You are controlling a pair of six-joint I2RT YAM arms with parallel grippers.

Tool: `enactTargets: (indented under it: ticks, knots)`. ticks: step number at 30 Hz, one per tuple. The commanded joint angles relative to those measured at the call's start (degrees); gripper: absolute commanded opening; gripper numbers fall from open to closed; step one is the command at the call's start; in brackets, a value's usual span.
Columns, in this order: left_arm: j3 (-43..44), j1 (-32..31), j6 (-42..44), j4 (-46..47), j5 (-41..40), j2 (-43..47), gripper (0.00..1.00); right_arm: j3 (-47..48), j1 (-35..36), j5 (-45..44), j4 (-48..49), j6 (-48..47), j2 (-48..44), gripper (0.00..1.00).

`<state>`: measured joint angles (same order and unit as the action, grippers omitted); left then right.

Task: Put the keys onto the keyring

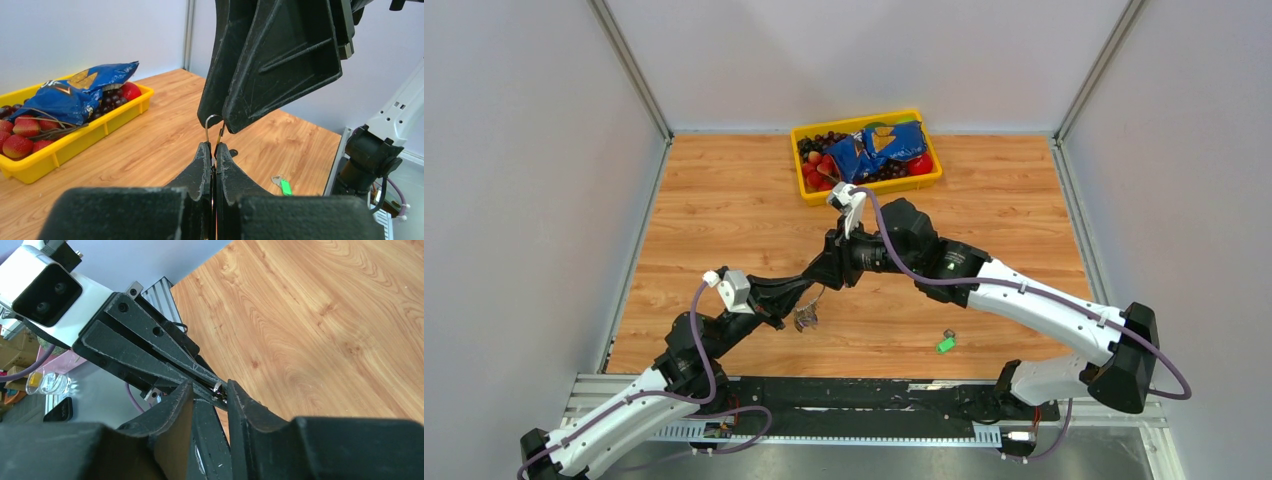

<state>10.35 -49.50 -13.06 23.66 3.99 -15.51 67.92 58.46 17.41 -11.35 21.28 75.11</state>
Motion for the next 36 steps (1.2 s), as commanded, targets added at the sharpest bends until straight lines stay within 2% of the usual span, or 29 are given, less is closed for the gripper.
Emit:
enactTargets:
  ticks: [1, 7, 8, 11, 15, 21, 29, 36]
  knots:
    - [2.4, -0.1, -0.8, 1.7, 0.0, 0.6, 0.00, 3.7, 1.0, -2.6, -0.8, -0.9, 0.5, 0.31]
    - [2.4, -0.1, -0.8, 1.5, -0.1, 0.7, 0.00, 4.7, 1.9, -4.4, -1.7, -1.4, 0.9, 0.15]
    - [2.4, -0.1, -0.7, 1.5, -0.3, 0.7, 0.00, 4.9, 1.9, -4.7, -2.1, -1.5, 1.0, 0.13]
    - [2.4, -0.1, -0.7, 1.4, -0.6, 0.8, 0.00, 5.4, 2.4, -6.1, -3.1, -1.8, 1.2, 0.19]
    - [2.5, -0.1, -0.5, 1.0, -1.3, 0.9, 0.00, 5.8, 3.1, -7.8, -4.2, -2.1, 1.7, 0.00]
    - [2.5, -0.1, -0.5, -0.1, -3.4, 1.8, 0.00, 6.1, 5.7, -12.2, -6.2, -3.7, 1.8, 0.00]
    - [1.6, -0.1, -1.9, -2.6, -13.5, 6.5, 0.00, 3.9, 12.5, -21.3, -6.3, -4.4, -0.1, 0.00]
    - [0.4, -0.1, -3.7, -2.4, -18.4, 8.4, 0.00, 1.1, 15.2, -22.5, -4.5, -2.8, -1.1, 0.00]
